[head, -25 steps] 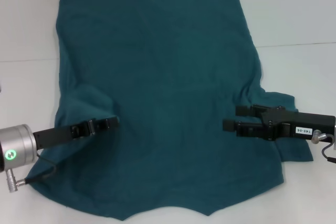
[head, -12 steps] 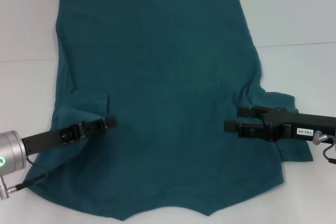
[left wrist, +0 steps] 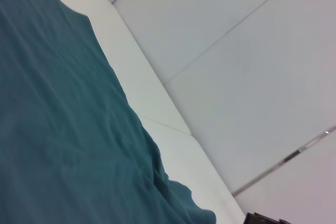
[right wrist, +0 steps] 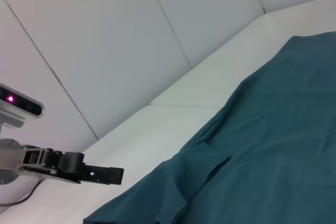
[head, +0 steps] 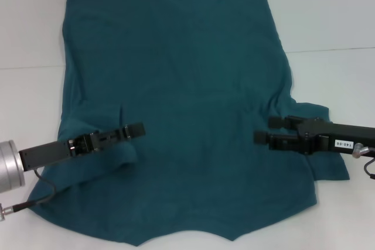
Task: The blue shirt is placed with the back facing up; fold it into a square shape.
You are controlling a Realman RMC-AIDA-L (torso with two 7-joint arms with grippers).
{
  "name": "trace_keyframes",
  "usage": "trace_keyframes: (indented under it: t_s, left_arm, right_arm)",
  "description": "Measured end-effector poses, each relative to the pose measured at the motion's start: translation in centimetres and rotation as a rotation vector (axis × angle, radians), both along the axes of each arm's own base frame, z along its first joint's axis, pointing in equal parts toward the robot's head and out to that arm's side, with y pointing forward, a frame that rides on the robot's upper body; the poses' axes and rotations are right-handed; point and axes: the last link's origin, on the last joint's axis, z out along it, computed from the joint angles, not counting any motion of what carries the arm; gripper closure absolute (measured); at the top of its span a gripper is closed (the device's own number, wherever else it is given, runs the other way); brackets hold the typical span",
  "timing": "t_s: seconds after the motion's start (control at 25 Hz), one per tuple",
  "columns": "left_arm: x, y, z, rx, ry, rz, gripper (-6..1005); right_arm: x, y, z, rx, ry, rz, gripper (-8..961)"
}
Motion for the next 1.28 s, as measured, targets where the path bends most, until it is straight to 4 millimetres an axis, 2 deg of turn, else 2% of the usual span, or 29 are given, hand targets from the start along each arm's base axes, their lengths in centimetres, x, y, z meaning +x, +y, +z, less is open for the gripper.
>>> trace_keyframes:
  t_s: [0.24,0.52,0.64,0.72,0.76,0.96,1.28]
  left_arm:
    - [-0.7,0.7,-0.1,0.083,0.071,-0.026,121]
    - [-0.6,0.5,-0.7,0.137,0.12,-0.119,113]
    - [-0.7,0.3,-1.1,0.151,0.15,-0.165,113]
    - [-0.2,-0.1,-1.6,0.169,0.188,-0.282,112]
    - [-0.2,-0.1,-1.6,0.169,0.188,-0.282,112]
    - [-0.1,-1.3,-3.1,0.223,0.286,-0.511,112]
    - [0.0,-2.4,-4.2,0.183,0.328,-0.628,114]
  right_arm:
    - [1.0,0.5,1.1,0.029,-0.004,-0.073,42]
    - [3.6,0.9,3.7,0.055,-0.044,-0.244,42]
    - [4.5,0.8,4.9,0.06,-0.066,-0.302,42]
    - [5.0,0.6,5.6,0.063,-0.078,-0.335,42]
    - [5.3,0.5,5.8,0.065,-0.082,-0.355,41]
    - [6.5,0.3,6.5,0.067,-0.083,-0.464,41]
    - [7.3,1.0,6.9,0.078,-0.105,-0.573,41]
